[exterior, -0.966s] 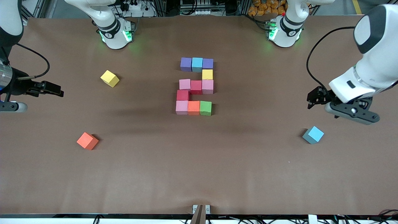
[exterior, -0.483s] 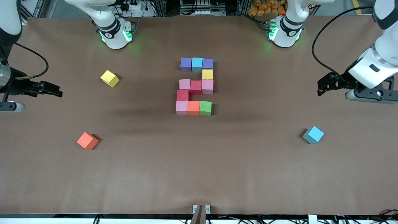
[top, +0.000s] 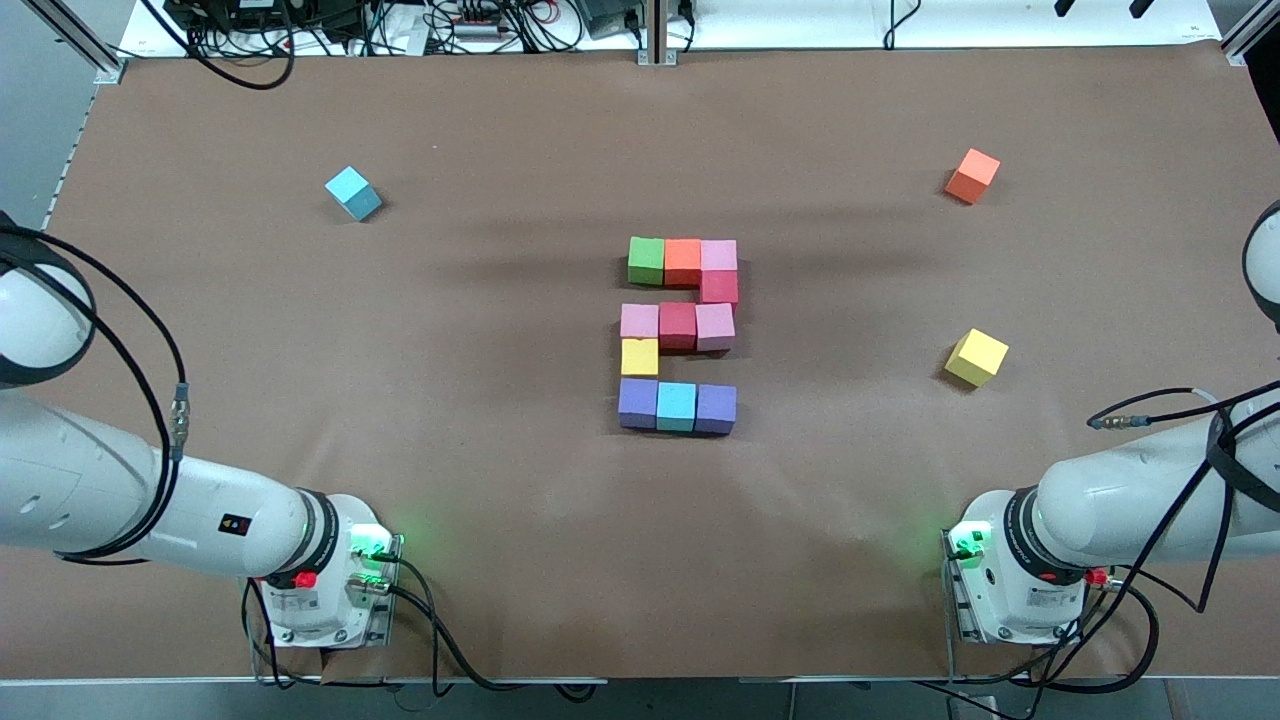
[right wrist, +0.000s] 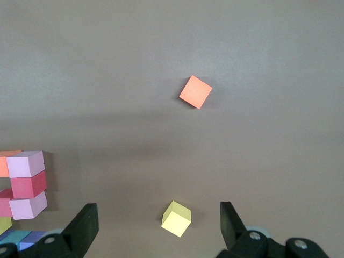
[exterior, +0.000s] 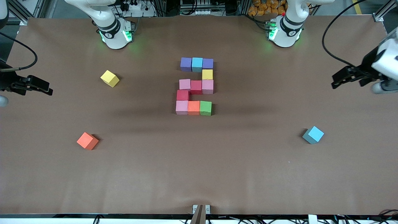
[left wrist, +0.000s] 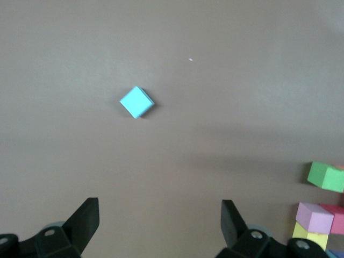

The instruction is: Form number 2 with 11 blocks

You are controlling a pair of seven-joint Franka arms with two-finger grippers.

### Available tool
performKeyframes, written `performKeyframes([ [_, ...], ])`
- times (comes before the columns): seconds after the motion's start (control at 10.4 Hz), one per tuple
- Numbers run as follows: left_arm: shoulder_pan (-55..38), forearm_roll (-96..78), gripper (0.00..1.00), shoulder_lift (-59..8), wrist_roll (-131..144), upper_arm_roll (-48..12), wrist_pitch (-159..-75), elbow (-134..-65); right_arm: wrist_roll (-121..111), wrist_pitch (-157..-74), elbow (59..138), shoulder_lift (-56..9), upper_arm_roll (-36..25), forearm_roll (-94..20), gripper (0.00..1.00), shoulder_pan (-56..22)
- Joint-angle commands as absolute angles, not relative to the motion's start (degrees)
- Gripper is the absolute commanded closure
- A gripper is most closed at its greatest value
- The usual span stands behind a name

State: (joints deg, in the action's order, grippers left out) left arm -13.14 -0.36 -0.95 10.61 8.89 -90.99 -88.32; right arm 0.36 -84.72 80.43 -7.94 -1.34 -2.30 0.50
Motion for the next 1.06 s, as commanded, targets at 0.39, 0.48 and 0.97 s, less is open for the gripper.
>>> performKeyframes([
  [0.39, -1.41, 0.62, 0.0, -1.14, 16.61, -5.71, -87.71, -87.19, 0.35, -83.76, 79.8, -7.91, -0.09, -1.41, 0.0, 2.2],
  [0.48, -1.32, 0.7, 0.0, -0.97, 16.52, -5.36, -87.71, -87.36, 0.35, -83.5, 79.8, -7.91, -0.09, -1.41, 0.0, 2.2],
  [0.97, -1.41, 0.97, 0.0, -0.35, 7.66, -5.27, -87.71, -87.1, 0.35, -83.5, 79.8, -8.0, -0.09, -1.41, 0.0, 2.29],
])
